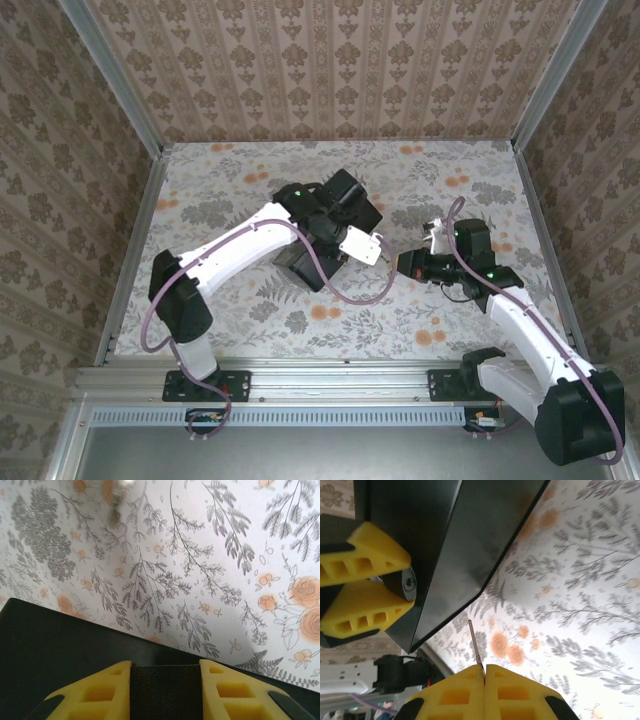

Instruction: Unlock the padlock with the key

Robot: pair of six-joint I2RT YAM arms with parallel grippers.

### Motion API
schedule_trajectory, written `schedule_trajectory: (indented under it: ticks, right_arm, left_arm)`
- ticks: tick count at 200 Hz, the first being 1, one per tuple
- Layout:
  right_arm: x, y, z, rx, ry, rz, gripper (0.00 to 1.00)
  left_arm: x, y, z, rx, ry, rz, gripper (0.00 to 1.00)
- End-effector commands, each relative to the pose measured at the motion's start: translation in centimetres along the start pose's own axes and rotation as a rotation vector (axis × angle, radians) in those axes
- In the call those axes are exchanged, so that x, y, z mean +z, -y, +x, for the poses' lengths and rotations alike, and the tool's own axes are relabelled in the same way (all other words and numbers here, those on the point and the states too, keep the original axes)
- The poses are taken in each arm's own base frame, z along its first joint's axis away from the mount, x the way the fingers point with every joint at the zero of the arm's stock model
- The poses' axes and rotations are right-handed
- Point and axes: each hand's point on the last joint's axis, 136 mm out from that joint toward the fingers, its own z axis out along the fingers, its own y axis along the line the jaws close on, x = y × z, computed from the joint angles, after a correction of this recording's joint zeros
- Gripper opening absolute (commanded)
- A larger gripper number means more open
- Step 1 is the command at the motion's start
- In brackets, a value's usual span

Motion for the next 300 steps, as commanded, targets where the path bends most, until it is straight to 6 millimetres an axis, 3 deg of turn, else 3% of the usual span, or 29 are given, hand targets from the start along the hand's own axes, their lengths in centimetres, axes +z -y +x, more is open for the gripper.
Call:
schedule_trajectory:
  ticks: [1,56,77,138,231,300]
  right_arm:
    - [-0.8,-3.5,-0.1,-0.007,-0.030,-0.086,0.00]
    - [-2.5,-8.3,-0.1,-0.068,-0.061,-0.196,0.00]
    - [-2.7,-9.0,0.6,-0.071,-0.096,-0.236,0.00]
    - [-2.1,-10.4,1.5,-0.093,-0.174,-0.300,0.00]
    - [0.2,-8.6,1.4,-0.096,-0.237,-0.254,0.00]
    - [-0.2,-9.1,1.2,-0.120,-0.241,-0.265,0.00]
  left_arm:
    - [-4.1,-0.3,-2.3,-0.048,0.173,-0.034,0.19]
    - [-7.3,0.8,-4.6,-0.103,0.424,-0.063,0.19]
    - [-8.1,1.0,-5.1,-0.118,0.501,-0.080,0.19]
    - [-8.0,1.1,-5.0,-0.144,0.605,-0.104,0.19]
    - [-6.7,0.8,-4.5,-0.179,0.674,-0.080,0.18]
    - [-6.2,1.0,-4.3,-0.181,0.676,-0.067,0.18]
